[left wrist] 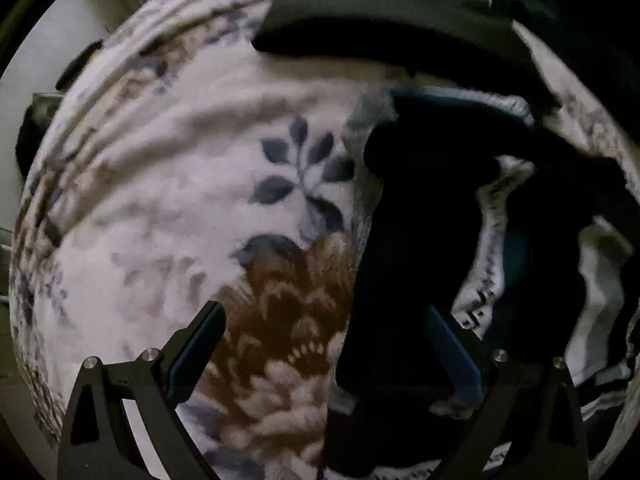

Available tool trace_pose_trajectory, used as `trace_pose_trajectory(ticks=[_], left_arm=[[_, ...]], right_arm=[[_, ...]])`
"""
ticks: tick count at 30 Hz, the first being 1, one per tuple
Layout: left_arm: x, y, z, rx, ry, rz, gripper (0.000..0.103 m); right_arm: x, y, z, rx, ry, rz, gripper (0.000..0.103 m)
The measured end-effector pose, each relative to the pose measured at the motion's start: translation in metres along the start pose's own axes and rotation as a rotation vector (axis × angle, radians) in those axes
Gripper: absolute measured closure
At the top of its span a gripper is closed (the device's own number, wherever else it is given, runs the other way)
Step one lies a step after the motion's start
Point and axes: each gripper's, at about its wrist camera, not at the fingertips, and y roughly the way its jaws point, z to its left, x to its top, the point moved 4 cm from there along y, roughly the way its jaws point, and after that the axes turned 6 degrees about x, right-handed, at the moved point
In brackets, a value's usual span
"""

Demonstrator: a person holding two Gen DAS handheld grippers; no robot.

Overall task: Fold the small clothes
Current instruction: 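Grasp the sweater hem with the left tool and lift it toward the collar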

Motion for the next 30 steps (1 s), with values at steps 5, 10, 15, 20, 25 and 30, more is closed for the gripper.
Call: trace_pose_trajectory(ticks=[5, 10, 15, 20, 25, 30], left_arm=[[-0.024, -0.078, -0.018, -0.049, -0.040, -0.114, 0.001], [-0.084, -0.129, -0.078, -0.136, -0.038, -0.103, 0.001], [-0.195, -0.139, -0.176, -0.195, -0.043, 0.032, 0.001], [-0.302, -0.134, -0.263, -0.194, -0.033, 0.184, 0.001], [-0.354, -0.142, -0.316, -0.215, -0.028, 0.240, 0.001], [-0.362, -0.128, -0.340, -0.153, -0.031, 0.224, 0.001]], right_arm=[[-0.005, -0.060, -0.007, 0.106, -0.031, -0.044, 0.000], [-0.022, -0.098, -0.050, 0.183, -0.039, -0.023, 0.000], [-0.023, -0.106, -0.123, 0.222, -0.101, 0.040, 0.000], [-0.021, -0.095, -0.170, 0.274, -0.144, 0.118, 0.000], [0.002, -0.070, -0.176, 0.414, -0.165, 0.156, 0.000], [0.053, -0.028, -0.145, 0.500, -0.150, 0.153, 0.000]])
